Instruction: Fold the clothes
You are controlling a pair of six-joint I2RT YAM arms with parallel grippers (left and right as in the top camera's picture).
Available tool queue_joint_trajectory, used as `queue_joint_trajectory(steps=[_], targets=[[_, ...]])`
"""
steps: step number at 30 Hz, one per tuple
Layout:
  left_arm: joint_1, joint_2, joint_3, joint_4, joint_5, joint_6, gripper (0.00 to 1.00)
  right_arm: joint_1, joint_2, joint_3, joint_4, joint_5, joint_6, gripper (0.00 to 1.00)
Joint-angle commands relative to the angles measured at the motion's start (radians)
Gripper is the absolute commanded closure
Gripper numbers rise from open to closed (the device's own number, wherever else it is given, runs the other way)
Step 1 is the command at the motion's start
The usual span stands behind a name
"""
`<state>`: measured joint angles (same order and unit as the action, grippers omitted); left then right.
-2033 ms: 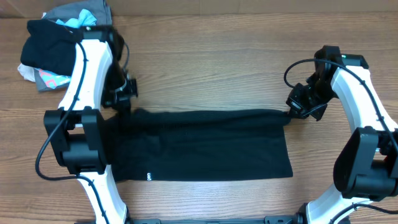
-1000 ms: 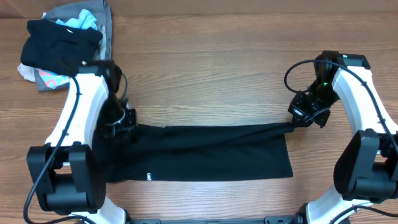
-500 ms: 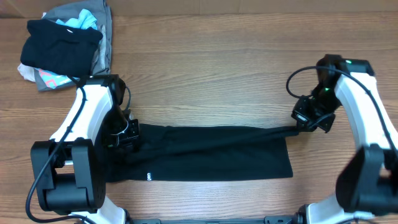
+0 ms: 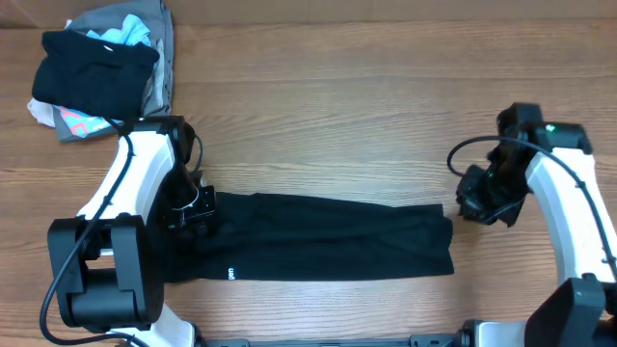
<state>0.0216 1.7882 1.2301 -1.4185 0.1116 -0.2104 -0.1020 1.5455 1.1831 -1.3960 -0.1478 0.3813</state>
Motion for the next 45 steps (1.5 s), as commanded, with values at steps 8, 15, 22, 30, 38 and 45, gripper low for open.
queue_joint_trajectory(steps=[8, 15, 22, 30, 38, 45], targets=[[0.006, 0.003, -0.006, -0.035, -0.018, -0.014, 0.28, 0.003, -0.003, -0.058, 0.073, -0.064, 0.01, 0.7], [0.005, 0.002, 0.052, -0.024, 0.024, -0.014, 0.3, 0.003, -0.002, -0.058, 0.141, -0.096, 0.001, 0.07], [-0.06, 0.003, 0.089, 0.027, 0.099, -0.014, 0.31, 0.003, 0.013, -0.06, 0.212, -0.109, 0.001, 0.13], [-0.142, 0.004, 0.063, 0.096, 0.095, -0.05, 0.19, 0.003, 0.053, -0.061, 0.232, -0.109, 0.001, 0.26], [-0.142, 0.007, 0.048, 0.121, 0.095, -0.06, 0.16, 0.003, 0.119, -0.069, 0.243, -0.108, 0.011, 0.26], [-0.142, 0.007, 0.034, 0.148, 0.095, -0.059, 0.12, 0.003, 0.167, -0.072, 0.205, -0.109, 0.039, 0.32]])
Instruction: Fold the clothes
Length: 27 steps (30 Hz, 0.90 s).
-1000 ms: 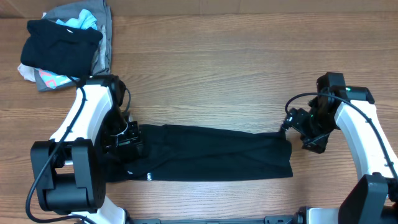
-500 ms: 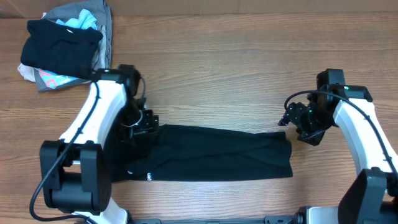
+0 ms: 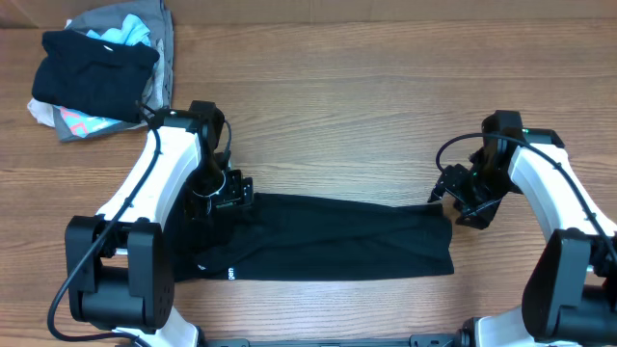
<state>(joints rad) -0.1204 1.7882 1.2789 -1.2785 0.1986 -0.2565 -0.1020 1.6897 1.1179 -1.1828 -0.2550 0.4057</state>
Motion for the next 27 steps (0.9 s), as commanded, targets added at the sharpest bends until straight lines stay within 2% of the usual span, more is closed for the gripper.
queue_joint_trajectory(steps=[1, 10, 14, 18, 23, 25, 27], targets=[[0.0, 0.007, -0.016, 0.008, 0.008, -0.013, 0.1, 0.003, 0.03, -0.008, -0.013, -0.002, 0.015, 0.34], [0.0, 0.007, -0.016, 0.017, 0.008, -0.013, 0.09, 0.003, 0.041, -0.082, 0.028, -0.003, 0.019, 0.35], [0.0, 0.007, -0.016, 0.018, 0.008, -0.009, 0.09, 0.003, 0.041, -0.102, 0.053, -0.002, 0.041, 0.49], [0.0, 0.007, -0.016, 0.02, 0.006, -0.009, 0.09, 0.003, 0.041, -0.102, 0.064, -0.002, 0.041, 0.49], [0.0, 0.007, -0.016, 0.02, 0.001, -0.009, 0.09, 0.003, 0.041, -0.102, 0.079, -0.002, 0.041, 0.59], [0.0, 0.007, -0.016, 0.02, 0.001, -0.009, 0.08, 0.003, 0.041, -0.101, 0.089, -0.001, 0.04, 0.6], [0.0, 0.007, -0.016, 0.021, 0.0, -0.004, 0.08, 0.003, 0.04, -0.097, 0.106, -0.001, 0.04, 0.53]])
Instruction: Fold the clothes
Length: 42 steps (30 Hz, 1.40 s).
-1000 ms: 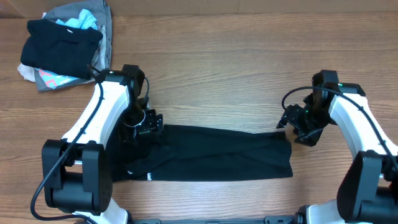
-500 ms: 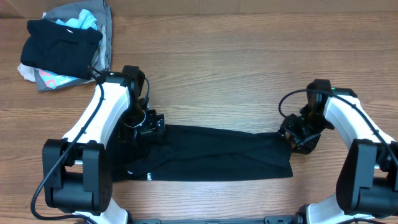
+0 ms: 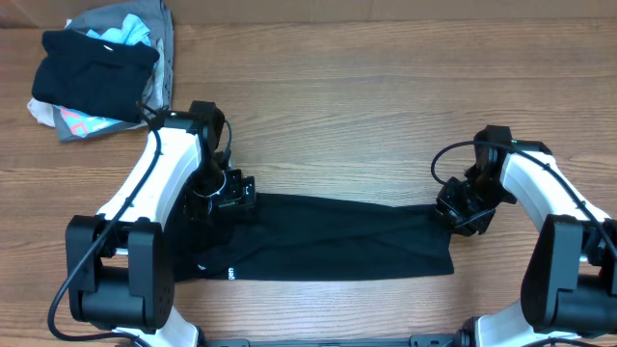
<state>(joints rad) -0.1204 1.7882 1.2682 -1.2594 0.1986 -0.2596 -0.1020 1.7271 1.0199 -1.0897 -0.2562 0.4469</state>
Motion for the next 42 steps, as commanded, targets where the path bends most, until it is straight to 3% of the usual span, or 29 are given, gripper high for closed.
queue_joint_trajectory(steps=[1, 11, 20, 42], targets=[[0.0, 0.007, -0.005, 0.002, 0.0, 0.002, 0.08, 0.003, 0.003, 0.007, 0.016, 0.0, -0.001, 0.52], [0.0, 0.007, -0.005, 0.005, 0.0, 0.006, 0.07, 0.003, 0.003, 0.071, 0.046, -0.06, -0.001, 0.39], [0.0, 0.007, -0.005, 0.007, 0.001, 0.006, 0.06, 0.003, 0.003, 0.041, 0.053, -0.059, -0.001, 0.58], [0.0, 0.007, -0.005, 0.005, 0.001, 0.013, 0.05, 0.004, 0.003, 0.013, 0.046, -0.052, -0.001, 0.57]])
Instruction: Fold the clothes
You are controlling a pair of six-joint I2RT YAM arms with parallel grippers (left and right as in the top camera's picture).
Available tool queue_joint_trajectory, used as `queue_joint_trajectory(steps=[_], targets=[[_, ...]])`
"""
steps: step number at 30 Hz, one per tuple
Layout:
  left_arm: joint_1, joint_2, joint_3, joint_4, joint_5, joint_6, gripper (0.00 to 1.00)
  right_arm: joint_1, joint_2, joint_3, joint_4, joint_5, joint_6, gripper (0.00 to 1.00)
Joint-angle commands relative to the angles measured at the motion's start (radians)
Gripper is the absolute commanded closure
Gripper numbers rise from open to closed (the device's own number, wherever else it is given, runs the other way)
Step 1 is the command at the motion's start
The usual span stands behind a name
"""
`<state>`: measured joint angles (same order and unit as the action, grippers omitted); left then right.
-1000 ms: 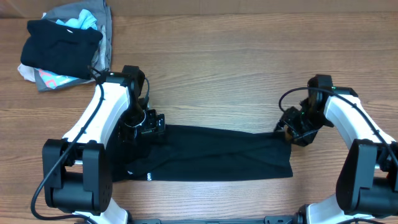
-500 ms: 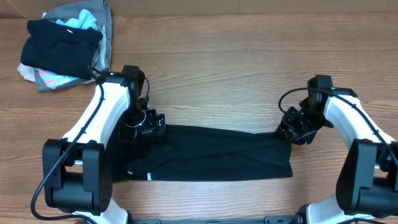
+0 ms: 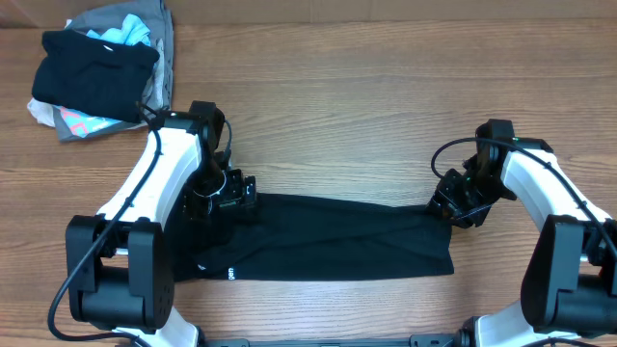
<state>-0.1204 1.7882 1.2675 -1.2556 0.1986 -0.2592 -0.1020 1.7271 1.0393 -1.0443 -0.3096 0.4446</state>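
A long black garment point(image 3: 318, 239) lies flat across the near side of the table, folded into a narrow strip with a small white mark near its left end. My left gripper point(image 3: 243, 197) rests on the strip's far edge near the left end. Over at the far right corner of the strip sits my right gripper point(image 3: 442, 206), touching the cloth. The gripper bodies hide the fingers of both, so their jaws do not show.
A pile of other clothes point(image 3: 101, 67), black, grey, light blue and pink, lies at the far left corner of the wooden table point(image 3: 337, 116). Both arm bases stand at the near edge.
My right gripper has shifted slightly away from me at the garment's far right corner. The left gripper and the garment have not visibly moved.
At first my left gripper was over the strip's left end and my right gripper stood off the cloth to the right. Then the left was at the far edge, and the right neared the far right corner, where it stays.
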Motion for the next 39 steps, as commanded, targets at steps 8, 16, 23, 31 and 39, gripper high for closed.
queue_joint_trajectory(steps=[8, 16, 23, 31, 39], targets=[[0.0, 0.007, -0.005, 0.001, 0.001, 0.012, 0.05, 0.022, 0.003, -0.006, -0.004, 0.013, 0.003, 0.57], [0.0, 0.007, -0.005, 0.001, 0.001, 0.012, 0.05, 0.103, 0.003, -0.014, -0.004, 0.066, 0.07, 0.57], [0.0, 0.007, -0.005, -0.002, 0.001, 0.02, 0.05, 0.135, 0.003, -0.019, -0.016, 0.134, 0.092, 0.53], [0.0, 0.007, -0.005, -0.005, 0.001, 0.02, 0.05, 0.135, 0.003, -0.023, -0.016, 0.17, 0.096, 0.79], [0.0, 0.007, -0.005, -0.008, 0.001, 0.021, 0.05, 0.135, 0.003, 0.032, -0.138, 0.171, 0.11, 0.96]])
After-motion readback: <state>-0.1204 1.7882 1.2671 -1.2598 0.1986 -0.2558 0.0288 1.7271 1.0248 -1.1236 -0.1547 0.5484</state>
